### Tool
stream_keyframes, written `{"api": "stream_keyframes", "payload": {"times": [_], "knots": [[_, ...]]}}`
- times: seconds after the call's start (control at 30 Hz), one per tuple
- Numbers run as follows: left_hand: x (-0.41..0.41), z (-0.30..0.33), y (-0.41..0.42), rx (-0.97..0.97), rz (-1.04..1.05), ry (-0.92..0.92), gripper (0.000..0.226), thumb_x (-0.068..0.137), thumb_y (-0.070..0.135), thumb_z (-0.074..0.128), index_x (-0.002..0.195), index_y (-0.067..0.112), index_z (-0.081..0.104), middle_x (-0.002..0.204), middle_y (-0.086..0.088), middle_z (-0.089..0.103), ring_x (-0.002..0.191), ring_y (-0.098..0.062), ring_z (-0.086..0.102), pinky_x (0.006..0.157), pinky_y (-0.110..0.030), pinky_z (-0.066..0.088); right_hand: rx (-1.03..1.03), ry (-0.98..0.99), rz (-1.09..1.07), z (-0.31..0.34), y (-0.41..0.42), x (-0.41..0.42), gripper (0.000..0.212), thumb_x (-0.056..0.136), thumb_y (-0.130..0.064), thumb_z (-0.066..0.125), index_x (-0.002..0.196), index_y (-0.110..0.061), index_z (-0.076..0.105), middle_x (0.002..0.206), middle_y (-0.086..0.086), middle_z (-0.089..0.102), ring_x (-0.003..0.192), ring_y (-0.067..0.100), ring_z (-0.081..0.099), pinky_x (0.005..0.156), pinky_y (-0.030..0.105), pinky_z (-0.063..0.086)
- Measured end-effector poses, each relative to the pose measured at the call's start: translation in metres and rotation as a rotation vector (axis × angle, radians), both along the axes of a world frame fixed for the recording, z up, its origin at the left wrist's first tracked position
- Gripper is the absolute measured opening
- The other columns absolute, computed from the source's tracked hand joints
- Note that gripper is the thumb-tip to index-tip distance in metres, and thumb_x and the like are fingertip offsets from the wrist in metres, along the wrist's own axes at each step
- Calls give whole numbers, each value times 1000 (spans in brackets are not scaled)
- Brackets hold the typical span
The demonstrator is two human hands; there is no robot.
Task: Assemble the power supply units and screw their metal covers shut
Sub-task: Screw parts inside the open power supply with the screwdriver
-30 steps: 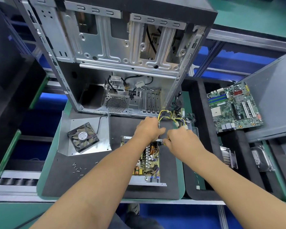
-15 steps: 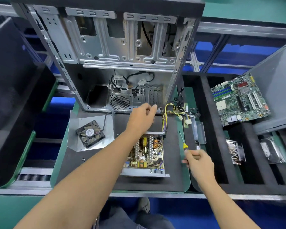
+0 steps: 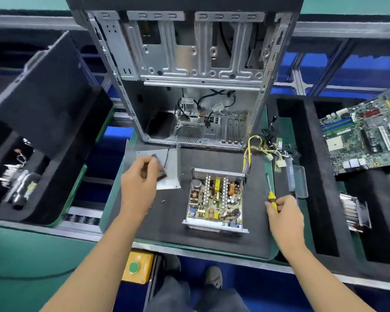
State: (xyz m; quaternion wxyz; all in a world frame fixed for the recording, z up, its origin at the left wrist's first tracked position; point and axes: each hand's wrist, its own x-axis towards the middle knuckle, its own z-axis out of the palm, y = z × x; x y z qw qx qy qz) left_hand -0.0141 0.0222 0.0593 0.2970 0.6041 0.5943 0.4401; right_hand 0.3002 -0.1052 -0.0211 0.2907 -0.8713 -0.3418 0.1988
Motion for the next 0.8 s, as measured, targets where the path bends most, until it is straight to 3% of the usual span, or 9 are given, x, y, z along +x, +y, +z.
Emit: {"api": "stream_keyframes", "payload": {"times": [0.13,0.3,0.43,0.53,0.6,0.7,0.73,0.8], "knots": [[-51,-9,-8,-88,179,5,16,96,37,51,87,33,63,79,11,71,77,-6,67,69,-17,46,42,-73,62,-1,-1,-2,26,91,-30,68,93,-8,55,88,6,56,85,26,50,71,38,42],[-84,-33,-27,-224,169,67,17,97,32,56,82,35,64,74,11,69,70,-6,65,59,-5,41,48,-28,-18,3,-1,-7,34,91,-25,69,110,-1,55,104,22,56,110,32,41,89,45,39],[-91,-51,-34,-268,181,115,15,95,38,61,81,37,61,71,10,66,72,-3,61,63,-18,42,70,-105,-28,16,-1,-13,43,90,-22,70,119,4,53,112,31,54,114,35,38,92,45,36],[-93,-49,-27,-244,255,79,16,94,43,61,81,35,58,77,11,61,75,-3,57,65,-26,45,122,-128,-46,32,3,-29,37,90,-18,69,119,0,56,115,31,52,114,35,38,93,39,30],[-91,-43,-18,-71,162,199,10,93,30,65,86,31,58,83,11,59,77,-5,55,70,-30,48,181,-140,-27,44,10,-43,33,91,-17,67,119,-3,56,116,26,51,113,32,39,92,38,31],[-73,-34,5,342,-244,495,14,87,12,72,99,8,65,92,-5,62,87,-21,57,79,-32,48,284,-48,-21,61,19,-65,30,94,-25,63,120,-14,53,121,7,43,107,28,46,87,40,41],[-62,-29,17,327,-376,569,27,84,12,75,107,4,64,101,-10,63,96,-27,59,86,-37,50,308,-12,-34,66,20,-71,29,94,-29,61,120,-20,52,121,1,38,104,25,50,84,38,42],[-40,-22,41,27,-503,734,67,84,22,76,140,4,44,141,-17,46,129,-35,46,106,-45,42,335,15,-56,74,20,-79,27,95,-33,60,119,-25,51,121,-4,37,101,17,51,83,33,43]]}}
